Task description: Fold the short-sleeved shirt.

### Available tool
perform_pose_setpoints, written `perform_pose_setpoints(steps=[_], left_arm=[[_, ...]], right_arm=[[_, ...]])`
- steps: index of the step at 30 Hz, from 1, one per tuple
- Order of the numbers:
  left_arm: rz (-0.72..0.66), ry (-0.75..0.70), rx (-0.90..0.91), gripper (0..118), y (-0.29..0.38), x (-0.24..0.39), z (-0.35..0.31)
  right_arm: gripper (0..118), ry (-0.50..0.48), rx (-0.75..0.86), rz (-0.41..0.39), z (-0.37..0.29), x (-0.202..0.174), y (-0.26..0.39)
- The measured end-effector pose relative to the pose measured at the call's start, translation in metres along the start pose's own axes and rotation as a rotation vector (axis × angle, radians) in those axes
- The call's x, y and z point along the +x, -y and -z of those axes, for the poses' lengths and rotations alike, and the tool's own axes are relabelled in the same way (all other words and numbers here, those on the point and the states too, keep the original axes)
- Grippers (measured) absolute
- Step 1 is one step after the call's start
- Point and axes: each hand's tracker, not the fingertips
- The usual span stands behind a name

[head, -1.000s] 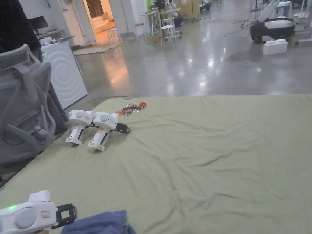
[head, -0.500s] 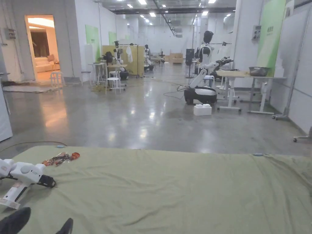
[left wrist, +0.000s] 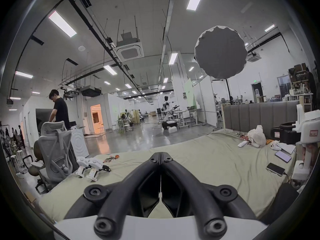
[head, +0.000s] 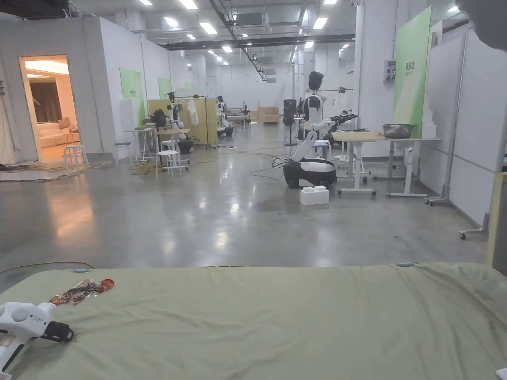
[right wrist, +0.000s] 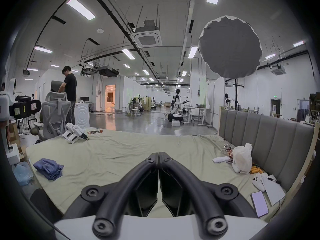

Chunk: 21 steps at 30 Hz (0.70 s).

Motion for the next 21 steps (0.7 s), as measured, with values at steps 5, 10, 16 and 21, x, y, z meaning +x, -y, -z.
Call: perform_pose_setpoints(steps=[5,10,16,21], left_arm=[[-0.004,-0.026,0.007,0,-0.0009,-0.0054,-0.0032],[-0.023,-0.041,-0.007,0,0.0001,-0.0064,-0.0032],[-0.038,-0.042,-0.018,0,0.0030,-0.0084,-0.0023],[-0.044,-0.043,-0.008,0,0.0002,-0.0095,-0.0004]], right_arm=[[0,0.005,0.003,0.014,-0.0009,0.0002,0.0004],[0,-0.002,-0.001,0.022,-0.0010,-0.0007,-0.0013],[0,-0.003,-0.008,0.032,0.0004,-0.0002,-0.0004],[0,-0.011,-0.014,0.023,0.0013,-0.0012,-0.0017]])
